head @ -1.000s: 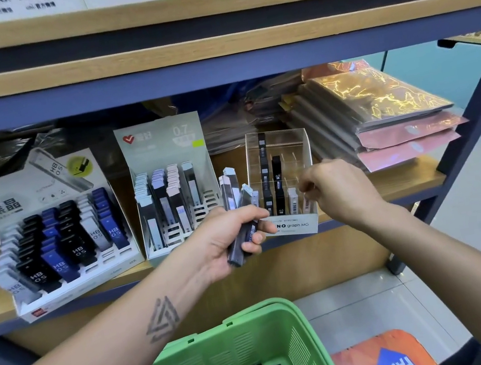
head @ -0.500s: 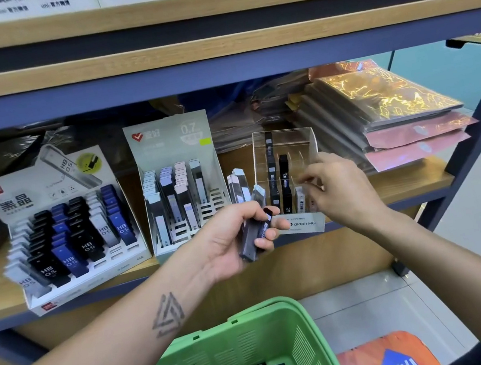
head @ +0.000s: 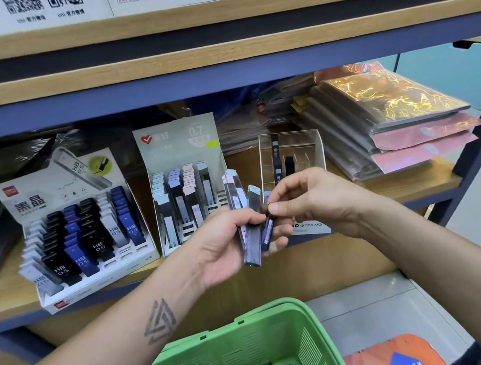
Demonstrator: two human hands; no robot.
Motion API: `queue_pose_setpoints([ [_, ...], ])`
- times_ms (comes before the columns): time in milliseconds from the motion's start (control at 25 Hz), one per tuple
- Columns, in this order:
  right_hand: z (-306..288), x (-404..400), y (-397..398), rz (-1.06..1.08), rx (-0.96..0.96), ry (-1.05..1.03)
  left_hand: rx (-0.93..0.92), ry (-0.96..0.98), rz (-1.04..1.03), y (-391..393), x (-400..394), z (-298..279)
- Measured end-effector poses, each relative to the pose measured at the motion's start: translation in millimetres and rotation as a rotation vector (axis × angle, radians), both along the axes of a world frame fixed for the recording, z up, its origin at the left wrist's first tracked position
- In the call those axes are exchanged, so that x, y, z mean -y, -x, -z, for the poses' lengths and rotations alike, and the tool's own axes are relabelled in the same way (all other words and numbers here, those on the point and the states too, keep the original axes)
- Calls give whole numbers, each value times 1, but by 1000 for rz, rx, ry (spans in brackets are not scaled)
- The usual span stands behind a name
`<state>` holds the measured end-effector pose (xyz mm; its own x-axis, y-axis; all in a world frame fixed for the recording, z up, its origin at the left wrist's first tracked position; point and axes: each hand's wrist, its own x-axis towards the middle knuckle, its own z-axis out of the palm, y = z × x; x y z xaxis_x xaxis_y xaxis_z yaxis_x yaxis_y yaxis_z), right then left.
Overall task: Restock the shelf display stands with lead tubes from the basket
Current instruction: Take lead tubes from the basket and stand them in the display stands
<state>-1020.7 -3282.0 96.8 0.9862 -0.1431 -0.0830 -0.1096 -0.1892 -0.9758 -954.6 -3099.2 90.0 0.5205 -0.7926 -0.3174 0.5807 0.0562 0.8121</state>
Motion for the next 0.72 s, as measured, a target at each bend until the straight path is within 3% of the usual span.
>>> queue_pose_setpoints([
  [80, -3, 7, 1, 40, 18, -144, -8, -38, -2, 0, -3, -1],
  [200, -8, 16, 5, 76, 47, -194, 12, -111, -42, -2, -4, 1],
  [720, -8, 19, 6, 160, 84, 25, 315, -186, -171, -2, 11, 10],
])
